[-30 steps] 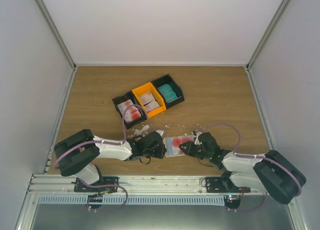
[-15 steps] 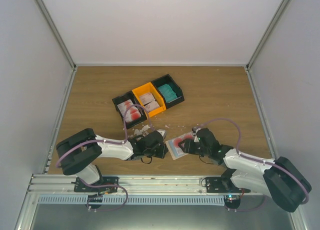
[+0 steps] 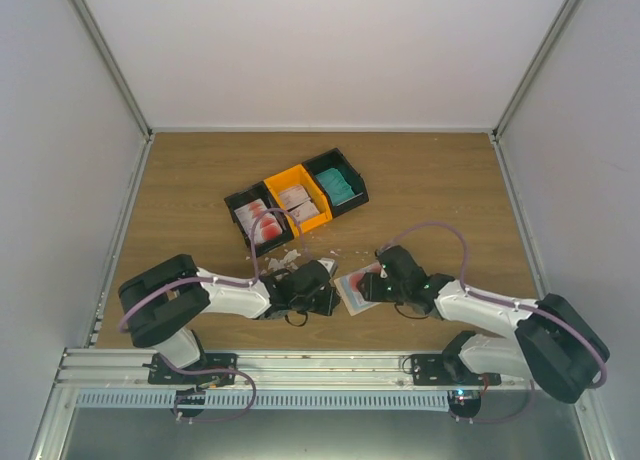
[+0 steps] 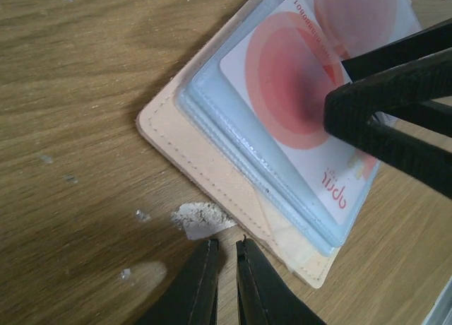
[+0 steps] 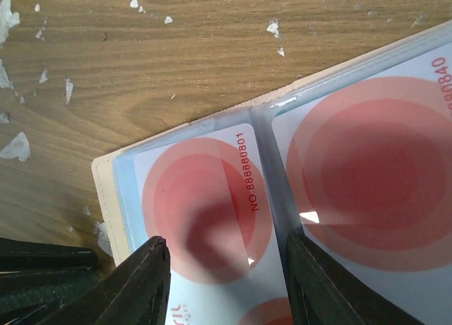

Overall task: Put the credit cards into the card holder
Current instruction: Insert the credit card into the card holder.

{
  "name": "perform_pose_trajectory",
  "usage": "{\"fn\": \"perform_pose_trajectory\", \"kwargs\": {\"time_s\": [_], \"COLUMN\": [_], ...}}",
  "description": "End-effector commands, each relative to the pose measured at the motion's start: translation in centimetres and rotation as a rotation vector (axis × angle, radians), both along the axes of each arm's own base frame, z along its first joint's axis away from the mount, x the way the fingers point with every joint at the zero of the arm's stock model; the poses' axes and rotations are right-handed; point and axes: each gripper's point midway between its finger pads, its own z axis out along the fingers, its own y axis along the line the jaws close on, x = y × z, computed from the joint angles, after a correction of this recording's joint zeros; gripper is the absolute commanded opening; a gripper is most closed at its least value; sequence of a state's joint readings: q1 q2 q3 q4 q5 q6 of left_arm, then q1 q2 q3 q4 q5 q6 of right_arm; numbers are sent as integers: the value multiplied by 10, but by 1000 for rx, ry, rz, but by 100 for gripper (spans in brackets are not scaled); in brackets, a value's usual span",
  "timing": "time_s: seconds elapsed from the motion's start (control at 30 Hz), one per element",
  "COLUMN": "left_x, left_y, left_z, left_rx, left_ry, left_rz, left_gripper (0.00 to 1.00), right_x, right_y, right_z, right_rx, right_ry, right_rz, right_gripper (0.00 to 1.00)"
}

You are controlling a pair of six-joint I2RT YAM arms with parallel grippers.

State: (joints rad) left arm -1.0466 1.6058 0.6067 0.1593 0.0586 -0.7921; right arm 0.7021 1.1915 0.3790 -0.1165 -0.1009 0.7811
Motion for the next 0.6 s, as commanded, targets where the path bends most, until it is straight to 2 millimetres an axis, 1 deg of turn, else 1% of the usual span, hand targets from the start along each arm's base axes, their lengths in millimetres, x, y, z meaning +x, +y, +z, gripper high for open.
{"fn": "perform_pose_trajectory", "kwargs": {"time_s": [0.0,0.1,0.2,0.33,0.43,0.57], "left_x": [-7,-6,-4,-4,-3,-2], "left_y": [5,5,7,11,10,9], "left_z": [-21,-23,-24,-24,-23,-22], "left_rx": [66,76,89,99,97,97], "left_ry": [27,28,24,18,13,10], "left_rz": [-25,-21,-12,-3,-4,-6], "left_gripper": [14,14,14,14,14,14], "right_x": [-18,-22,-21,-17,-20,-25], "right_y": [-13,-7,-4,9,24,33], "right_z": [-21,-23,-20,-7,0,-6], "right_rx": [-151,-180,-200,-150,-81,-85], "right_ry": [43,51,32,-18,-28,-6], "right_rz": [43,69,80,119,192,235], "right_gripper": [45,42,42,42,43,43]}}
